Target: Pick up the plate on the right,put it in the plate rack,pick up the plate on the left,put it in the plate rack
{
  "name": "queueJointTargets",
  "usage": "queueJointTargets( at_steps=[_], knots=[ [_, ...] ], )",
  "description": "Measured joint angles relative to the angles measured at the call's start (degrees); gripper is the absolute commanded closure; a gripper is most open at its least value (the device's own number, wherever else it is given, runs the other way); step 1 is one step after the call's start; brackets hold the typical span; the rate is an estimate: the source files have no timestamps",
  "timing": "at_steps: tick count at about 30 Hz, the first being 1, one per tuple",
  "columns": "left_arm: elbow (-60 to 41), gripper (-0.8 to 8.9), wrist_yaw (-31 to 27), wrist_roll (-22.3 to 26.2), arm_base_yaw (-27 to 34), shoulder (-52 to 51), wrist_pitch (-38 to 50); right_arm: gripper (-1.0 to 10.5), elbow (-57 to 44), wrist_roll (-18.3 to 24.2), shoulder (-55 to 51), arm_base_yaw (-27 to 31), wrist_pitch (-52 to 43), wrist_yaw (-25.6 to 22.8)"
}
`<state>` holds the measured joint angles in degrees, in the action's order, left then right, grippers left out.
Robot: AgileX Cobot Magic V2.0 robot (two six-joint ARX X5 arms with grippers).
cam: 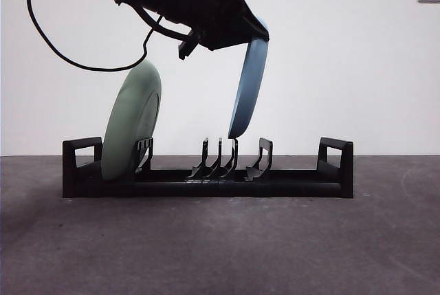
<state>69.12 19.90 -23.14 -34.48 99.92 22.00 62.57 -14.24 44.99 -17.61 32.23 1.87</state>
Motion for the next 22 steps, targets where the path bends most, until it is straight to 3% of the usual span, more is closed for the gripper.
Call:
queueJointTargets(
  at_steps=[4,22],
  knots=[
    [0.2,8.22,-0.2,-0.1,0.0,0.6,0.3,6.0,0.0,0.6,0.5,0.0,0.1,-2.0],
    [0.2,8.22,0.2,-1.0,-1.0,1.0,1.3,6.0,0.0,0.8,3.3,0.0,-0.1,-2.1]
  ],
)
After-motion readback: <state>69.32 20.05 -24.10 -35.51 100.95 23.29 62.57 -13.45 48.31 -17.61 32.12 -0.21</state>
